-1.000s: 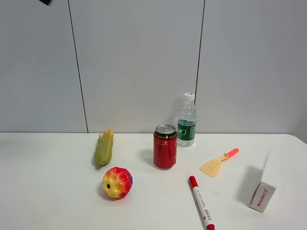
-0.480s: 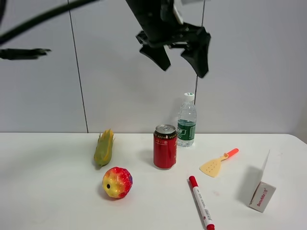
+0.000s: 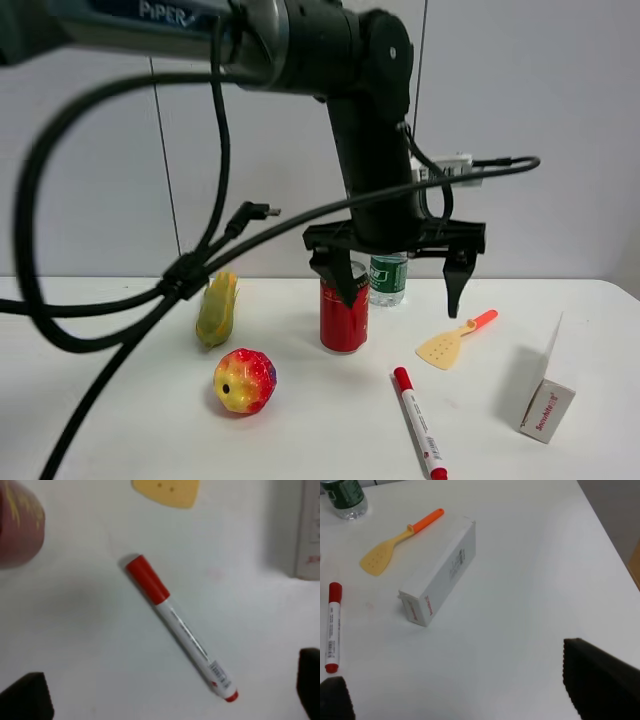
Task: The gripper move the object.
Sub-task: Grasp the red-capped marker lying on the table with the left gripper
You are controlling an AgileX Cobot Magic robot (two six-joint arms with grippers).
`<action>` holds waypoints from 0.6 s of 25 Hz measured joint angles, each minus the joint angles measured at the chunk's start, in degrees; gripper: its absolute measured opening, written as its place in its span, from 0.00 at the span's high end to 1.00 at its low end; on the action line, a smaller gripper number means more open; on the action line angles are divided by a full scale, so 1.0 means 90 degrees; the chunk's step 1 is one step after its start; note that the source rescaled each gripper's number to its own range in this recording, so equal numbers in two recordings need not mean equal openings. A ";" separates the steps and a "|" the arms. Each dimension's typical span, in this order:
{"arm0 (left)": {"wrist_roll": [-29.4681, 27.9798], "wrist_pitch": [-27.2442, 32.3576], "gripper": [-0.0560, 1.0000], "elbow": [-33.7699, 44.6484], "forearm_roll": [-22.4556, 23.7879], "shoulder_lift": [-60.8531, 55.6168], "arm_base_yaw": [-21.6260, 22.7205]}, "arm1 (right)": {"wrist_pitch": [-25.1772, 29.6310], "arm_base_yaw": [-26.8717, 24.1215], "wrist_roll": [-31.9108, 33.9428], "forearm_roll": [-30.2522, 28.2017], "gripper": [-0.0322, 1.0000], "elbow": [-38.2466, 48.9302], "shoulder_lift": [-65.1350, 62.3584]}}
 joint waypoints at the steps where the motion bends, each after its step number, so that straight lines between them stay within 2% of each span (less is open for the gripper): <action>1: -0.0234 -0.0006 0.00 0.0000 0.0000 0.0117 -0.0005 | 0.0000 0.0000 0.0000 0.0000 0.00 0.0000 0.0000; 8: -0.1642 -0.0067 0.00 0.0000 0.0032 0.0467 -0.0085 | 0.0000 0.0000 0.0000 0.0000 0.00 0.0000 0.0000; 15: -0.1900 -0.0307 0.00 0.0000 0.0126 0.0522 -0.0340 | 0.0000 0.0000 0.0000 0.0000 0.00 0.0000 0.0000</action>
